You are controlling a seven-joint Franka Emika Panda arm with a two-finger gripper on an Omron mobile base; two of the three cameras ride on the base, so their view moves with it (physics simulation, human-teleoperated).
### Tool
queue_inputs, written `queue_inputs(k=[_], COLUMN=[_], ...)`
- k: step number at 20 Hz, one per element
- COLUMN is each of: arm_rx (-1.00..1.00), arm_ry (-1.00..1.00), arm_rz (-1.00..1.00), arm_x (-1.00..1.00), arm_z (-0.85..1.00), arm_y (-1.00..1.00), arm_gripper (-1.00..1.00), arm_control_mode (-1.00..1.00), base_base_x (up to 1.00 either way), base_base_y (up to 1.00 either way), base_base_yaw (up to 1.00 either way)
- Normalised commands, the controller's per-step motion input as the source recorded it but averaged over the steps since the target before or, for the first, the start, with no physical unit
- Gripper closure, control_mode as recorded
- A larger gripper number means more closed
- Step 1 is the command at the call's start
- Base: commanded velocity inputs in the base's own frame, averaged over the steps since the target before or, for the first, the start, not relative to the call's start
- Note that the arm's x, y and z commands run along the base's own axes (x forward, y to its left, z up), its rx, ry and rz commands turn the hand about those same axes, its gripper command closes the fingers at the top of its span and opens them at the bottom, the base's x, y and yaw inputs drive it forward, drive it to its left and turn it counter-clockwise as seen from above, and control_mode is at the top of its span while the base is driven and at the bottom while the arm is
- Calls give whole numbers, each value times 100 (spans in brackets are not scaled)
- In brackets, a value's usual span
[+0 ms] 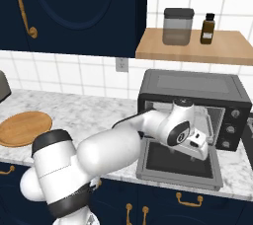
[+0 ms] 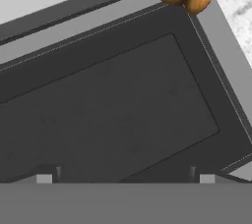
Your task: Pick up the kebab skewer and baguette bread, and place them inside the toaster oven. Close the toaster oven door and start by setting the timer.
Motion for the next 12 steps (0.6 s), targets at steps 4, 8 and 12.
queue_inputs(k=[4, 8, 12], arm_rx=[0, 0, 0], arm_ry=[0, 0, 0], arm_rz=[-16, -15, -14], arm_x=[37, 28, 28], arm_z=[-7, -17, -4], arm_y=[0, 0, -6], arm_gripper=[-100, -100, -100], arm_control_mode=[-100, -100, -100], base_base_x=[0, 0, 0], base_base_y=[0, 0, 0], base_base_yaw=[0, 0, 0])
